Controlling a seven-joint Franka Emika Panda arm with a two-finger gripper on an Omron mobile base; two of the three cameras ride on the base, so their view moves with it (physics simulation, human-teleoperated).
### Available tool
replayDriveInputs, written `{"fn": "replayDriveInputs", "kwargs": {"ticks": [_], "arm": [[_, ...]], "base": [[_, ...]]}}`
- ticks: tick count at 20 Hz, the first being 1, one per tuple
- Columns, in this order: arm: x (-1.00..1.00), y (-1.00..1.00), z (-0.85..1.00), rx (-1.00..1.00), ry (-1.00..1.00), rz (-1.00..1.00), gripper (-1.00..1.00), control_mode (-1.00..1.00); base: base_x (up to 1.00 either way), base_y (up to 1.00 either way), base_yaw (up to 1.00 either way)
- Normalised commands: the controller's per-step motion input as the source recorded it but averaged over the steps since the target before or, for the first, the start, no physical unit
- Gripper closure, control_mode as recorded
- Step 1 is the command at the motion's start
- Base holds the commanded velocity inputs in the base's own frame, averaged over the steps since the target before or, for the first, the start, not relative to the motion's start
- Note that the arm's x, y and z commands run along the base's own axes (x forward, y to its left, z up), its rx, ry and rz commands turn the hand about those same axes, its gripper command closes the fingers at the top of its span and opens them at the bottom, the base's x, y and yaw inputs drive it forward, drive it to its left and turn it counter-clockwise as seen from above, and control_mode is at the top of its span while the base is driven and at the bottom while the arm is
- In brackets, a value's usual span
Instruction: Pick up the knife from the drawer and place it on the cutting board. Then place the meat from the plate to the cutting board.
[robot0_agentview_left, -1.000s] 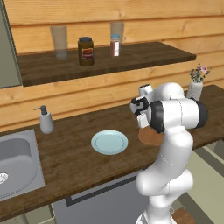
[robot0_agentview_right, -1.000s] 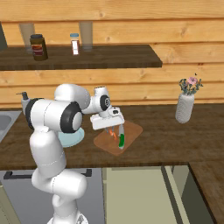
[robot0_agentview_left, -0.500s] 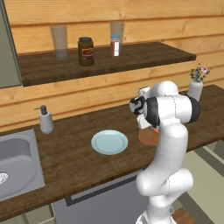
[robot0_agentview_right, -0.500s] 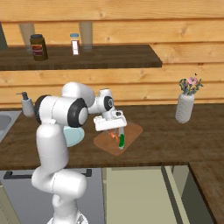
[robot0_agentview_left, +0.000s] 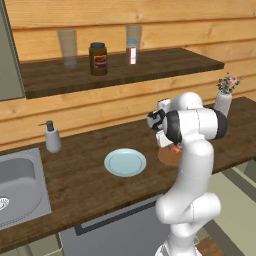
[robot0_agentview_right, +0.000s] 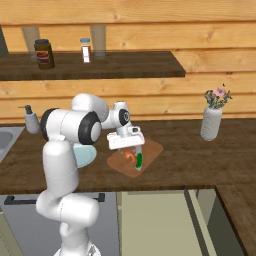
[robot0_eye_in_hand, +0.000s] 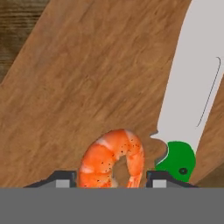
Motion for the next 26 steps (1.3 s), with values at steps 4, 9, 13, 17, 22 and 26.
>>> {"fn": "replayDriveInputs", "kwargs": {"ticks": [4, 9, 13, 17, 22, 26], "arm": [[-0.26, 0.0, 0.03, 0.0, 0.0, 0.0, -1.0, -1.0], [-0.37, 0.0, 0.38, 0.0, -0.01, 0.0, -1.0, -1.0], [-0.47, 0.0, 0.39, 0.0, -0.01, 0.0, -1.0, -1.0], [-0.51, 0.0, 0.29, 0.0, -0.02, 0.0, -1.0, -1.0], [-0.61, 0.0, 0.16, 0.0, -0.01, 0.0, -1.0, -1.0], [-0.54, 0.0, 0.16, 0.0, -0.01, 0.0, -1.0, -1.0]], "base": [[0.0, 0.0, 0.0], [0.0, 0.0, 0.0], [0.0, 0.0, 0.0], [0.0, 0.0, 0.0], [0.0, 0.0, 0.0], [0.0, 0.0, 0.0]]}}
